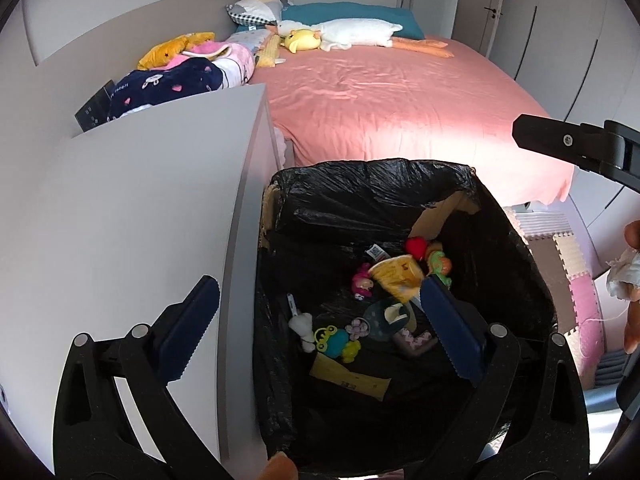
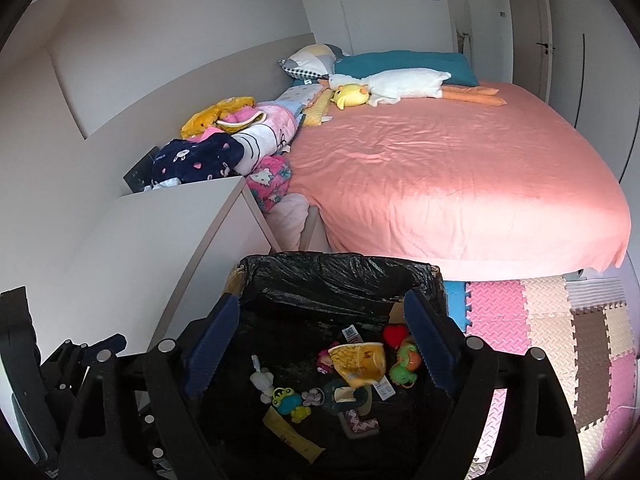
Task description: Collect trash
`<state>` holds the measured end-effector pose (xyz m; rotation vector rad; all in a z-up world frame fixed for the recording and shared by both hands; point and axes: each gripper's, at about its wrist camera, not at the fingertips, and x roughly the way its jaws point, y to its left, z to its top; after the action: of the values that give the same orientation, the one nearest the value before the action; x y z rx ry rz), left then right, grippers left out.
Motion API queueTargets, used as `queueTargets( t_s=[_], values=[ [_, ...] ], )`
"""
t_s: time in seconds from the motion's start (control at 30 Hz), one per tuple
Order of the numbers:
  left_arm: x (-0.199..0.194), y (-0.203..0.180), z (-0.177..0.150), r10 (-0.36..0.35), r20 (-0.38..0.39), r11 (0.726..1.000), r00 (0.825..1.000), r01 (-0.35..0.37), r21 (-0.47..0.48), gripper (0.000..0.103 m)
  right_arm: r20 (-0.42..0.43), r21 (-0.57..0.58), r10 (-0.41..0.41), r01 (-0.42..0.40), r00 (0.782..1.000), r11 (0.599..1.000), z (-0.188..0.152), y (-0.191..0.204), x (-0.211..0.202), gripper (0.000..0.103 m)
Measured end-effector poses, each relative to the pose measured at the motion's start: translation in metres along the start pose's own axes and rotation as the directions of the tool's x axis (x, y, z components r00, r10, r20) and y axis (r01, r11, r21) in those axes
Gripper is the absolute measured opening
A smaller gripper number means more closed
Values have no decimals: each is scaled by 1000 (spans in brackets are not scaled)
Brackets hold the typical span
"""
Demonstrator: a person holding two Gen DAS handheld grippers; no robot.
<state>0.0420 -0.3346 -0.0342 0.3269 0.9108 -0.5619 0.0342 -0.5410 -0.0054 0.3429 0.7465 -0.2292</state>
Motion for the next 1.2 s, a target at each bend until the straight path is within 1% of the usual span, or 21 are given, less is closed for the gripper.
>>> queueTargets(
  t_s=[1.2],
  values=[
    [-1, 7, -3, -18, 23, 999, 1000, 19, -35, 97, -12, -18, 8, -8, 1000, 1000, -5, 12, 6, 85]
  ],
)
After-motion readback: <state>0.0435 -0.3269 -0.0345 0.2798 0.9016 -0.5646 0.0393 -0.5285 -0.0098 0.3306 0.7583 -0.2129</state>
